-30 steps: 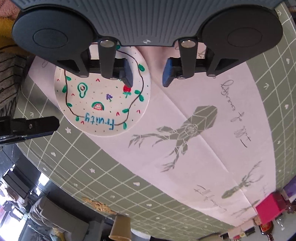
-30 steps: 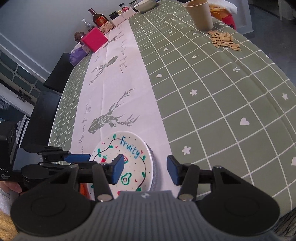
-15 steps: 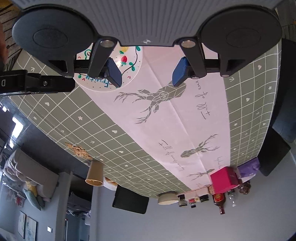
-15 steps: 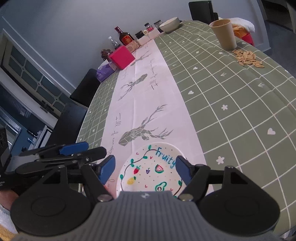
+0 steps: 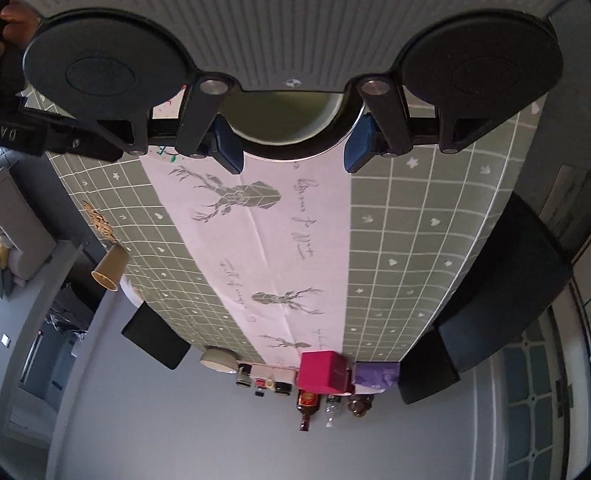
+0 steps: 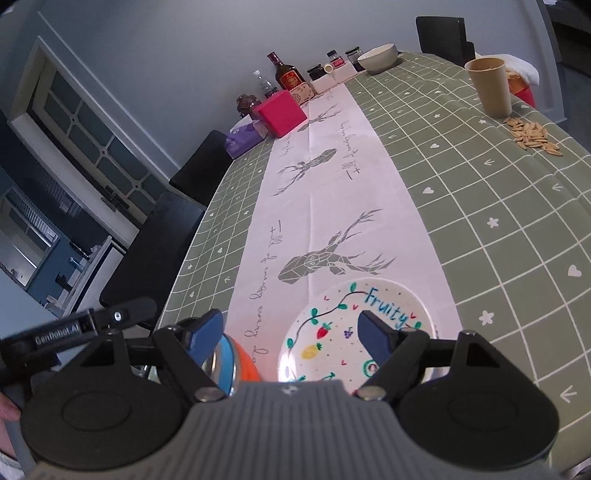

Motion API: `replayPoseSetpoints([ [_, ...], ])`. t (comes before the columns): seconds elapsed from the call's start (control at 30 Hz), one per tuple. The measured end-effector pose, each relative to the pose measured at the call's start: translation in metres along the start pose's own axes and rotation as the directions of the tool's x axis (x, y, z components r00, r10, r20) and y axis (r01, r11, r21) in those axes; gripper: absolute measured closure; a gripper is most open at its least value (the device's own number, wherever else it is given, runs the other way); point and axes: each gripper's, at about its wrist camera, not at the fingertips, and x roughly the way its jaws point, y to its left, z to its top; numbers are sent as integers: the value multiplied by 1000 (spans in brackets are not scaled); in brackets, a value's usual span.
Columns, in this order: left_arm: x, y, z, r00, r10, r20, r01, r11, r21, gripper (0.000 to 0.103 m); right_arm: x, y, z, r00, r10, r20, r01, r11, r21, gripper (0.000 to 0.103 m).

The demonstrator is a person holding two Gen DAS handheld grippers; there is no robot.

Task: Organize plates and bowls
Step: 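Close the left gripper on the bowl stack rim while the right gripper clamps it, then lift and carry the bowl stack with both grippers onto the 'Fruity' plate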

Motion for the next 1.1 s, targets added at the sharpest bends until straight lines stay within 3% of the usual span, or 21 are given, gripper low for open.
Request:
replayPoseSetpoints([
  [0.07, -6, 9, -4, 1000, -11, -5, 11, 1000, -6, 29, 9, 16, 7, 999, 41, -26, -42, 999, -9, 24],
  [0.2, -21, 18, -13, 1000, -3, 20, 2, 1000, 24, 27, 21, 41, 15, 991, 131, 13, -131, 991, -6, 25],
  [0.27, -21, 22, -15, 1000, -14, 5, 14, 1000, 12, 26, 31, 53, 13, 992, 123, -11, -123, 990, -65, 25],
  [0.4, -5, 41, -19, 987, -79, -143, 64, 992, -107, 25, 54, 53, -6, 990, 108, -96, -116, 990, -80, 26],
  [0.57, -1, 53, -29, 984, -64, -167, 45, 992, -115, 25, 78, 45, -27, 965, 130, -229, -139, 990, -26, 27],
  [0.67, 5, 58, -35, 974, -92, -207, 61, 987, -150, 25, 83, 46, -34, 964, 109, -243, -122, 992, -41, 27],
  [0.83, 26, 70, -41, 936, -188, -296, 109, 958, -266, 25, 93, 43, -44, 955, 71, -287, -83, 996, -30, 27],
  [1.1, 49, 76, -42, 932, -145, -333, 44, 955, -294, 25, 100, 52, -53, 961, 21, -274, -52, 993, -106, 32],
])
